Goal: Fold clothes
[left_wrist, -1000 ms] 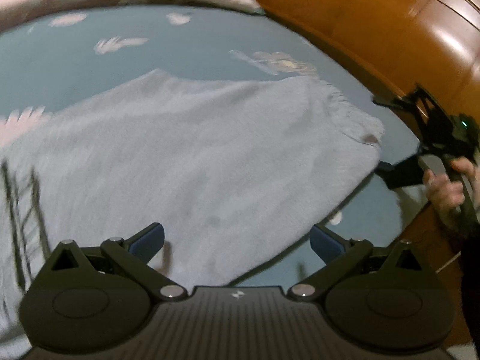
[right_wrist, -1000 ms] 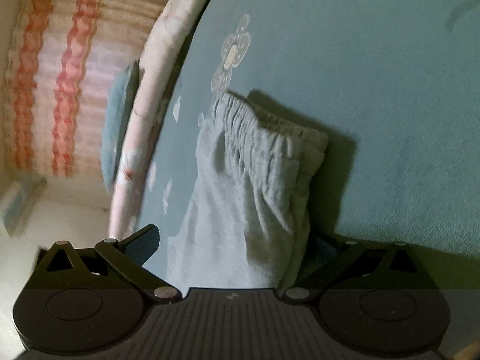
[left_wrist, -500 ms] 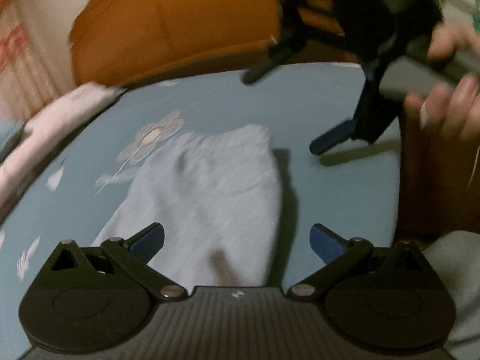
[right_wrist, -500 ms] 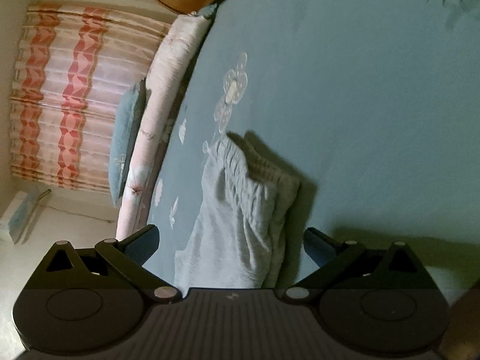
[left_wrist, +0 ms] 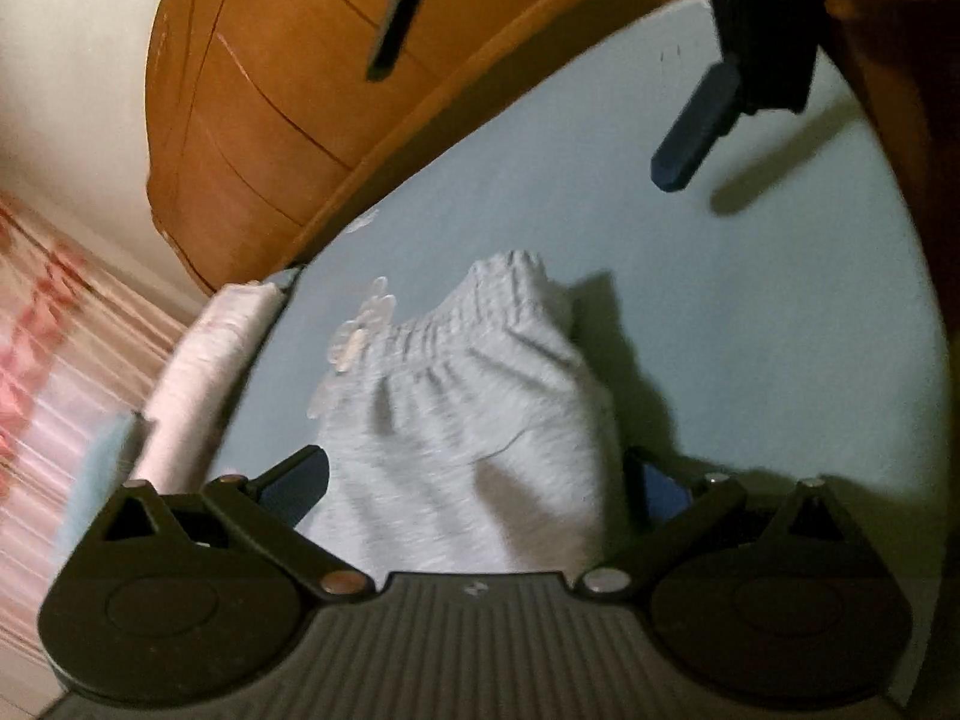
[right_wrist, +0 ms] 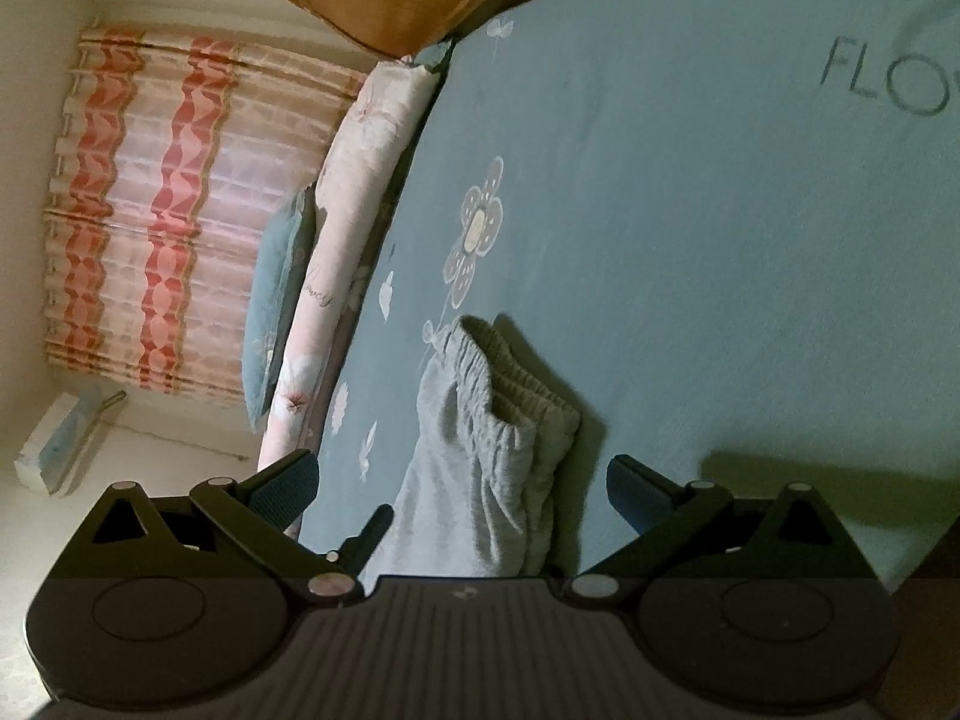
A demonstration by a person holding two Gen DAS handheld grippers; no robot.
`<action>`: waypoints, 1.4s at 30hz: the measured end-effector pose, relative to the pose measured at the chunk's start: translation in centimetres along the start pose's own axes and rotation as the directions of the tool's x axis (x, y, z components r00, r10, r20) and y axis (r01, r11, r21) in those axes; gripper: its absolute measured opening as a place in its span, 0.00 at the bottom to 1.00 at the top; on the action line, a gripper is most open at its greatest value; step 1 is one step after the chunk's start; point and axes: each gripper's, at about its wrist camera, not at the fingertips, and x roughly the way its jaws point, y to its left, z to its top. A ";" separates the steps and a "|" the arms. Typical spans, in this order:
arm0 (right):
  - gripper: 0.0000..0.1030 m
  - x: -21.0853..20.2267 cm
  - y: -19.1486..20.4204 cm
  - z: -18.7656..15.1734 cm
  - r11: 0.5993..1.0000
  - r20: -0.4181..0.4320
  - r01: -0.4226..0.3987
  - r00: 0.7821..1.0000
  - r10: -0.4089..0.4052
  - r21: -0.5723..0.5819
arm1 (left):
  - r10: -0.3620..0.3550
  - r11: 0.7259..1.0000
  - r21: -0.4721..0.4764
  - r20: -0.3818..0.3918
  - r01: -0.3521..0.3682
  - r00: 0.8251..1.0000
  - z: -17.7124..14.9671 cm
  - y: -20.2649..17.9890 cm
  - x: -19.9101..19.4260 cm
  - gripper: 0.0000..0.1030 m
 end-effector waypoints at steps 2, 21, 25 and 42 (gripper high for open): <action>1.00 0.5 -0.1 -0.1 1.000 -0.011 -0.009 1.000 0.009 0.003 | 0.035 0.999 0.019 0.012 -0.036 0.999 0.2 -0.1 -0.2 1.00; 1.00 11.0 1.0 -1.8 0.997 -0.111 -0.017 0.993 0.025 0.075 | 0.056 0.970 -0.238 0.035 -0.046 0.998 -0.9 6.6 -1.8 1.00; 1.00 12.3 1.5 -1.1 0.999 -0.050 -0.037 0.998 0.036 -0.013 | -0.012 0.959 -0.282 0.061 0.029 0.998 -1.8 7.3 -3.2 1.00; 0.29 11.2 -2.4 -0.1 0.996 -0.109 -0.049 0.993 0.041 -0.072 | -0.131 0.808 -0.581 -0.014 0.099 0.991 -13.0 11.2 -9.3 0.99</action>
